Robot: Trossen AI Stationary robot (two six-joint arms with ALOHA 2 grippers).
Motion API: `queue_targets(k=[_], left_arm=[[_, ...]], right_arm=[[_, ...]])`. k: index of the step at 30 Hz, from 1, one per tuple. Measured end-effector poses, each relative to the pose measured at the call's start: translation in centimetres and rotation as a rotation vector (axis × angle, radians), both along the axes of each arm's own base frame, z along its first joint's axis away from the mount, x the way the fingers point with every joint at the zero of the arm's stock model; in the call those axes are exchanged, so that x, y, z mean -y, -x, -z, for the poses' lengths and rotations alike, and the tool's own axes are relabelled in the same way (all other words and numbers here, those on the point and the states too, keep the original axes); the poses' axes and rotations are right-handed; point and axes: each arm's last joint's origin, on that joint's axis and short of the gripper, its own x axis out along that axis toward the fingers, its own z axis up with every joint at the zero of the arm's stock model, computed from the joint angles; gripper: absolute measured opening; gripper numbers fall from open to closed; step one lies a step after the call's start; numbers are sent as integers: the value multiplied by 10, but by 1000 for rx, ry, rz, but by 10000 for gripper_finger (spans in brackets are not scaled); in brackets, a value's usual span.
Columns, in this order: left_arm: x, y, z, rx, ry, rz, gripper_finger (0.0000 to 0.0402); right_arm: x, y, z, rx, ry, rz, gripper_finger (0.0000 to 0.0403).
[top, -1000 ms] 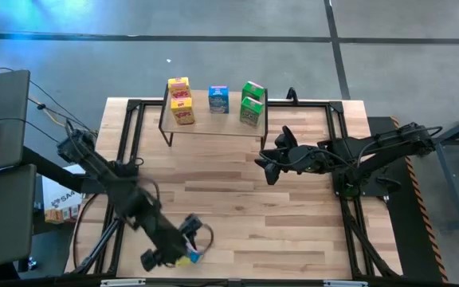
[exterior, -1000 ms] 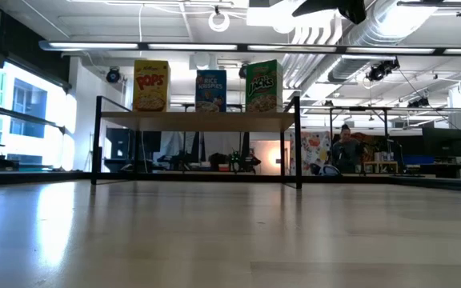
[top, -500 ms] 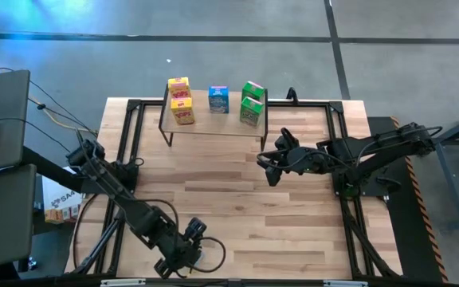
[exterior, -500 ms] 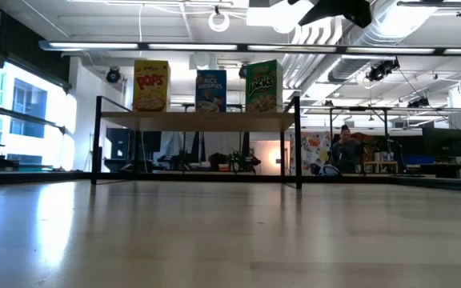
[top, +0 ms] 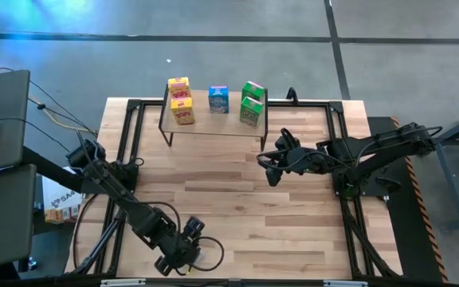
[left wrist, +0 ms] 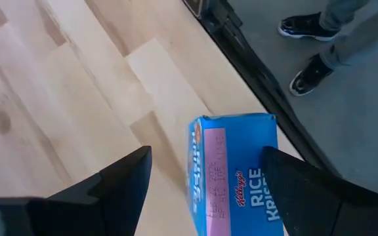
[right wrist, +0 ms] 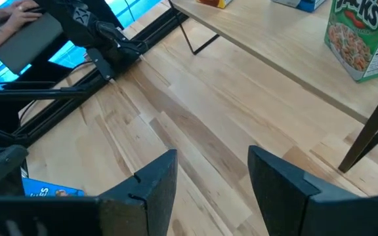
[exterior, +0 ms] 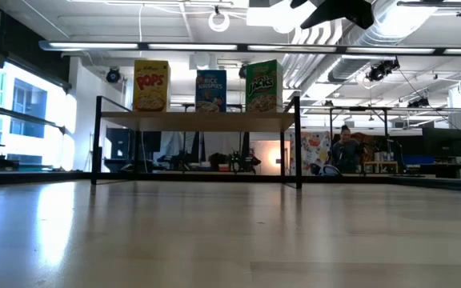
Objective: Stack cereal on shelf
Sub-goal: Put the blue cereal box on the shelf aligned with the other blue cereal box
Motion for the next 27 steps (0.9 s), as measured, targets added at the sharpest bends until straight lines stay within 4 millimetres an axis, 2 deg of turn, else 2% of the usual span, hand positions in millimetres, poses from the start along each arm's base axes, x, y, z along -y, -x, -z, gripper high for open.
queue_targets(k=[8, 17, 21, 27], left_arm=[[-9, -6, -3, 19, -17, 6, 277], [-20, 1, -27, 33, 84, -10, 277], [-14, 4, -23, 25, 105, 16, 277], [-12, 7, 2, 40, 94, -26, 277]], right_arm=[[0, 0, 0, -2, 5, 5, 179], [0, 0, 0, -2, 0, 10, 179], [0, 0, 0, -2, 0, 10, 179], [0, 0, 0, -2, -1, 11, 179]])
